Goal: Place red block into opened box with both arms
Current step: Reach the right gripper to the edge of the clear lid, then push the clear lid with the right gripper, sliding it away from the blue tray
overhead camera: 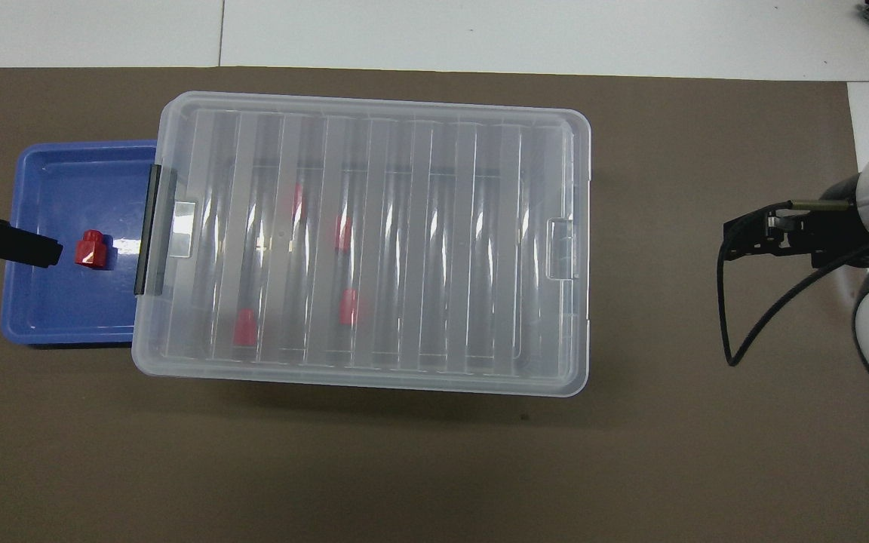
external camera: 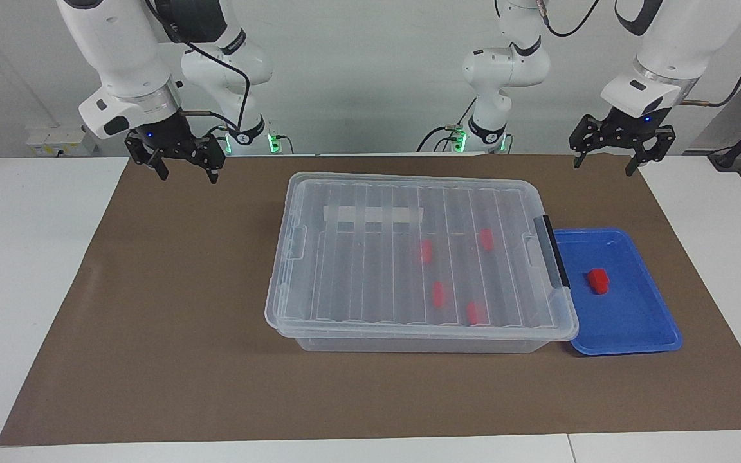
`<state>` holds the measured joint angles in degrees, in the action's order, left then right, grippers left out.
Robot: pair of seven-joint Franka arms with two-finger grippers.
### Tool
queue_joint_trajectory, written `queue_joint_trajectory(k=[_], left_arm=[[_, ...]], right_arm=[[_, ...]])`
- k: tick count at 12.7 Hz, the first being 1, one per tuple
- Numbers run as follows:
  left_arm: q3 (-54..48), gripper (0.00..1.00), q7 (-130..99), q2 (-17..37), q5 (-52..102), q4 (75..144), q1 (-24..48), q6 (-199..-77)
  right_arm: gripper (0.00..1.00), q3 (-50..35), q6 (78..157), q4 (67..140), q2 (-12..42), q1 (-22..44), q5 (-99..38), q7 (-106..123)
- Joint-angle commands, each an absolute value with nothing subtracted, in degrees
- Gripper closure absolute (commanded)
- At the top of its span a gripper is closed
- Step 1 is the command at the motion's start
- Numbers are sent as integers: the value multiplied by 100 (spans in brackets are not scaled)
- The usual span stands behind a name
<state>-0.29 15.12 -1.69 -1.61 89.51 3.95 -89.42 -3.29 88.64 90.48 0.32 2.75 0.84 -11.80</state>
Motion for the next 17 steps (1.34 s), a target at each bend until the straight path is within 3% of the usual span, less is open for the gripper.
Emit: queue_joint_trajectory(k=[1, 6, 17], left_arm=[[-53, 0, 1556, -325, -246, 9088, 352, -8903], [-53, 0, 1556, -325, -246, 9088, 352, -8903], [-44, 0, 1564, -325, -246, 9097, 352, -8894]], right_arm=[[0, -378, 8982, 9246, -123, 281, 167, -1319], [0, -395, 9674, 9666, -114, 307, 53, -1379], [0, -404, 11872, 11179, 26, 1336, 35, -2620]])
